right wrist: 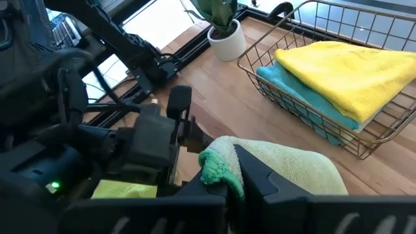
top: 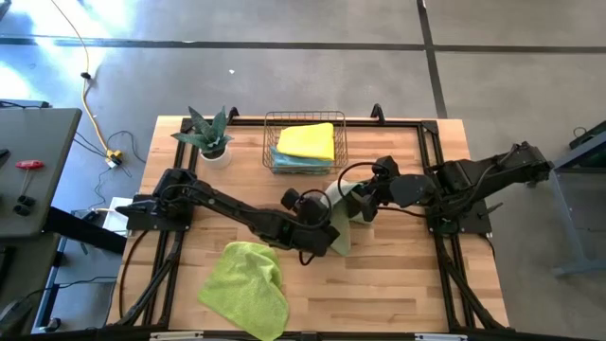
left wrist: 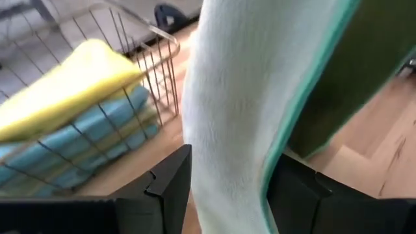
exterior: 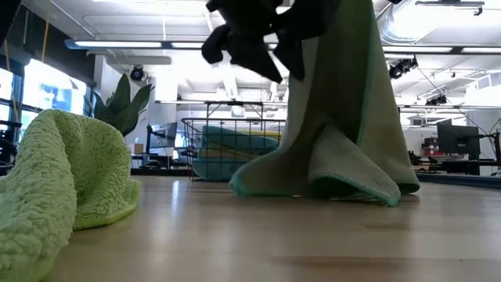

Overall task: Fold microfiber towels
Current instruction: Fold the light blue microfiber cloth

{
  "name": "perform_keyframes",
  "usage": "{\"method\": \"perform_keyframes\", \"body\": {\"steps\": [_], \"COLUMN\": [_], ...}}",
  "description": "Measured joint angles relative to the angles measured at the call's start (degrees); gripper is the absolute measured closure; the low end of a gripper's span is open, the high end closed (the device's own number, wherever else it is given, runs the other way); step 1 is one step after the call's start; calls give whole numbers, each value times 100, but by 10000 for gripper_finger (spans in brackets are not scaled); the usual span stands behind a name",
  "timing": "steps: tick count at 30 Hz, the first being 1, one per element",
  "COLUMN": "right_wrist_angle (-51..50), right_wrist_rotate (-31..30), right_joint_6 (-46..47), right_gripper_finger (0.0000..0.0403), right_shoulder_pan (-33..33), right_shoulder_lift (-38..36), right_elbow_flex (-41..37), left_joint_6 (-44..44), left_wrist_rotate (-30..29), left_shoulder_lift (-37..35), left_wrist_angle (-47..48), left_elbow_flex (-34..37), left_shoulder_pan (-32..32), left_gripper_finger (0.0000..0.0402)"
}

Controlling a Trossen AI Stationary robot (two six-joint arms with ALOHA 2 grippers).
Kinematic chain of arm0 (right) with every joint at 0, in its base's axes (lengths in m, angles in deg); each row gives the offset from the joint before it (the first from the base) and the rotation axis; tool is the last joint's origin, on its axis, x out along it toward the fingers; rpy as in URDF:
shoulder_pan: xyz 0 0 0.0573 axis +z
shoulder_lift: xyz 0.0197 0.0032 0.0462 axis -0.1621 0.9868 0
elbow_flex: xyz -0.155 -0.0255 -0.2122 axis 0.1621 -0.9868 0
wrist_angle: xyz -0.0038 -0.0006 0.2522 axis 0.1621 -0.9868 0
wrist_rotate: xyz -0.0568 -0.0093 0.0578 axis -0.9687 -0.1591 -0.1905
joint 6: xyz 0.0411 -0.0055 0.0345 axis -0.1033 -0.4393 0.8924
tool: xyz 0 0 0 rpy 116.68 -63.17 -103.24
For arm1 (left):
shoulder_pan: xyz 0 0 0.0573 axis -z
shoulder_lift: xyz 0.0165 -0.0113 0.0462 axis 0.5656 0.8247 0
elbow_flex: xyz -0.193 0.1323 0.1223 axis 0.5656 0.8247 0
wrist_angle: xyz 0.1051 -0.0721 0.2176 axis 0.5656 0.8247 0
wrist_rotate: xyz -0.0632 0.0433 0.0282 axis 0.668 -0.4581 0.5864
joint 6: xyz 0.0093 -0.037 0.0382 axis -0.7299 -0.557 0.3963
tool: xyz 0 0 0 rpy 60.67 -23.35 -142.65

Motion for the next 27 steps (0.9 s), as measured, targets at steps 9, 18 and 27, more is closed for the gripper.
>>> {"method": "perform_keyframes", "body": {"steps": [9, 18, 27], "right_wrist_angle": [41, 61, 21], "right_wrist_rotate": [-2, 45, 64], "right_joint_6": [-51, -100, -141], "right_gripper_finger": [403, 403, 403], "right_shoulder_pan": [0, 0, 0], "right_shoulder_lift": [-13, -38, -61], "right_elbow_flex": [0, 0, 0], "left_joint_6": [-505, -1245, -1752], "left_wrist_rotate": [940, 1502, 1546], "left_shoulder_lift": [289, 730, 703], "left_wrist_angle": [44, 148, 1327], "left_elbow_flex": [8, 2, 2], "left_shoulder_pan": [1, 75, 385], "left_gripper_finger": [234, 238, 310]}}
